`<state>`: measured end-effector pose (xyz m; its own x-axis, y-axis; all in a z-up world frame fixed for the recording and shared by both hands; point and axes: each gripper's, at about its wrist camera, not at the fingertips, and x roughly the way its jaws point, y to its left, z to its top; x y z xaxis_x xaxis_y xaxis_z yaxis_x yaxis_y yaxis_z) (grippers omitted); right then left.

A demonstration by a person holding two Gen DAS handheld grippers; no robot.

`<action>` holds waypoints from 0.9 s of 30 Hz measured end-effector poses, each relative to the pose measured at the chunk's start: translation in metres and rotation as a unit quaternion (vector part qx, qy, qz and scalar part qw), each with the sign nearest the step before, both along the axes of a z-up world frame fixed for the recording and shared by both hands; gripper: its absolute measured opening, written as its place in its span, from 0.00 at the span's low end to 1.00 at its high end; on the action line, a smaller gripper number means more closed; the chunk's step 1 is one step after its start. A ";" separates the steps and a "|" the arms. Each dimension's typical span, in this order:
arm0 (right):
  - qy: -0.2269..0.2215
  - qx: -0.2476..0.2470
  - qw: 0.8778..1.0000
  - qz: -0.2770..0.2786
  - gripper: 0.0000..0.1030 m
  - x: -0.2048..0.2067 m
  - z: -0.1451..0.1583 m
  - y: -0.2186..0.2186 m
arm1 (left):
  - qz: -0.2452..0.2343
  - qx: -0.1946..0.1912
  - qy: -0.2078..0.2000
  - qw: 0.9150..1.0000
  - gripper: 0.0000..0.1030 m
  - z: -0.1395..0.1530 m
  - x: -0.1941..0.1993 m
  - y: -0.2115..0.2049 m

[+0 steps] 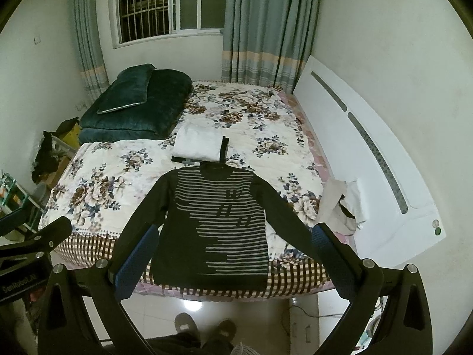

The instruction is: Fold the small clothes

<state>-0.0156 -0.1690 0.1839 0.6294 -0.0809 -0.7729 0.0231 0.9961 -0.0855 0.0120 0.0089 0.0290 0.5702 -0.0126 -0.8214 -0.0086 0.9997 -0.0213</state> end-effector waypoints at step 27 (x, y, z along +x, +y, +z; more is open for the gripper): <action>0.145 0.254 0.847 -0.443 0.74 0.057 -0.484 -0.374 | -0.001 0.128 0.116 0.985 1.00 -0.314 0.228 -0.045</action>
<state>0.0415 -0.5429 -0.3001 0.2730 -0.0330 -0.9615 0.8330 0.5080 0.2191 0.2396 -0.0358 -0.2854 0.3662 0.2108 -0.9063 0.0177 0.9723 0.2332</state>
